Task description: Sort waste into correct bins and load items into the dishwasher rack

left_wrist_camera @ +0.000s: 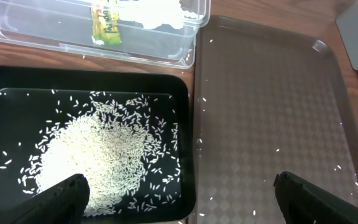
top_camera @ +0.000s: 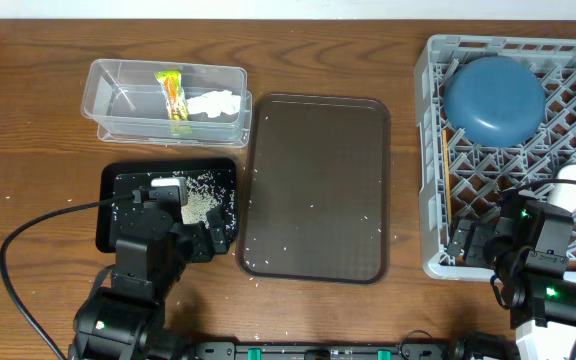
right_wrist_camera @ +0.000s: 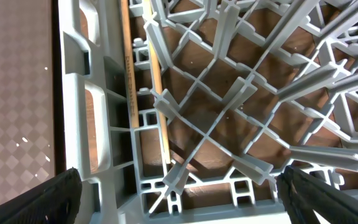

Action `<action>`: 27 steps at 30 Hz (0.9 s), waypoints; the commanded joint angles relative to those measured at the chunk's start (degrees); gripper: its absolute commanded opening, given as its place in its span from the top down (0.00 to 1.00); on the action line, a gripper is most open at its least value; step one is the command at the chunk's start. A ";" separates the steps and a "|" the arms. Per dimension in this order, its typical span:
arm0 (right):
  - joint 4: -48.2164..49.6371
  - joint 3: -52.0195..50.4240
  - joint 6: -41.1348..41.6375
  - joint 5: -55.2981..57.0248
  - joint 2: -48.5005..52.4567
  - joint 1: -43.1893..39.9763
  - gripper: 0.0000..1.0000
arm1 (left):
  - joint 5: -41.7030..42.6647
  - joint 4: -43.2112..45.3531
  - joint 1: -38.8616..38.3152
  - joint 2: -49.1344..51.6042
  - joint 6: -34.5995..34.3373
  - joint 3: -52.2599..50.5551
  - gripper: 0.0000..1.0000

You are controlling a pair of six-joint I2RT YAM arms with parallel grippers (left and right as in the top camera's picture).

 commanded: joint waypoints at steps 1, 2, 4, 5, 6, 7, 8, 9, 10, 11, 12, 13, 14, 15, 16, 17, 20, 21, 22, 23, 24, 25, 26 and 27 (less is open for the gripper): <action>-0.07 -0.28 -0.31 0.55 0.02 -0.13 0.01 | -0.70 0.07 -0.13 0.00 0.57 -0.33 0.02; -0.09 -0.28 -0.31 0.57 0.02 -0.13 0.01 | -0.70 0.07 -0.13 0.00 0.57 -0.33 0.02; -0.48 -0.28 -0.31 0.55 0.02 -0.13 0.01 | -0.70 0.07 -0.13 0.00 0.57 -0.33 0.02; -0.70 -0.28 -0.31 0.55 -0.04 -0.13 0.01 | -0.70 0.07 -0.13 0.00 0.57 -0.33 0.02; -0.79 -0.42 -0.31 0.59 -0.76 0.22 0.01 | -0.70 0.07 -0.13 0.00 0.57 -0.33 0.02; -0.72 -0.44 -0.31 0.55 -1.62 0.44 0.01 | -0.70 0.07 -0.13 0.00 0.57 -0.33 0.02; -0.76 -0.48 -0.31 0.55 -2.60 0.76 0.01 | -0.70 0.07 -0.13 0.00 0.57 -0.33 0.02; -0.74 -0.52 -0.31 0.57 -3.26 1.03 0.01 | -0.70 0.07 -0.13 0.00 0.57 -0.33 0.02; -0.74 -0.59 -0.33 0.61 -4.28 1.64 0.01 | -0.70 0.07 -0.13 0.00 0.57 -0.33 0.02; -0.72 -0.70 -1.05 0.98 -5.44 2.49 0.01 | -0.70 0.07 -0.13 0.00 0.57 -0.33 0.02; -0.79 -0.81 -2.32 1.90 -6.58 3.34 0.01 | -0.70 0.07 -0.13 0.00 0.57 -0.33 0.02; -0.76 -0.98 -3.65 2.32 -8.04 4.52 0.01 | -0.70 0.07 -0.13 0.00 0.57 -0.33 0.02; -0.81 -1.16 -4.74 2.29 -9.60 5.92 0.01 | -0.70 0.07 -0.13 0.00 0.57 -0.33 0.02; -0.96 -1.27 -5.01 2.29 -10.97 7.17 0.01 | -0.70 0.07 -0.13 0.00 0.57 -0.33 0.02; -0.96 -1.42 -5.01 2.23 -12.37 8.41 0.01 | -0.70 0.07 -0.13 0.00 0.57 -0.33 0.02; -0.94 -1.68 -5.03 2.51 -14.14 9.75 0.01 | -0.70 0.07 -0.13 0.00 0.57 -0.33 0.02; -0.68 -3.10 -5.05 4.13 -20.04 12.09 0.01 | -0.70 0.07 -0.13 0.00 0.57 -0.33 0.02; -0.24 -3.74 -5.05 4.20 -21.84 12.39 0.01 | -0.70 0.07 -0.13 0.00 0.57 -0.33 0.02; 0.55 -4.57 -5.01 4.11 -23.82 12.66 0.01 | -0.70 0.07 -0.13 0.00 0.57 -0.33 0.02; 1.86 -5.79 -5.01 3.43 -25.99 12.92 0.01 | -0.70 0.07 -0.13 0.00 0.57 -0.33 0.02; 3.89 -7.37 -5.01 2.75 -28.09 13.16 0.01 | -0.70 0.07 -0.13 0.00 0.57 -0.33 0.02; 6.62 -9.22 -5.03 2.19 -30.03 13.29 0.01 | -0.70 0.07 -0.13 0.00 0.57 -0.33 0.02; 9.22 -11.10 -5.01 1.68 -31.52 13.27 0.01 | -0.70 0.07 -0.13 0.00 0.57 -0.33 0.02; 12.04 -13.09 -5.01 1.60 -32.87 13.27 0.01 | -0.70 0.07 -0.13 0.00 0.57 -0.33 0.02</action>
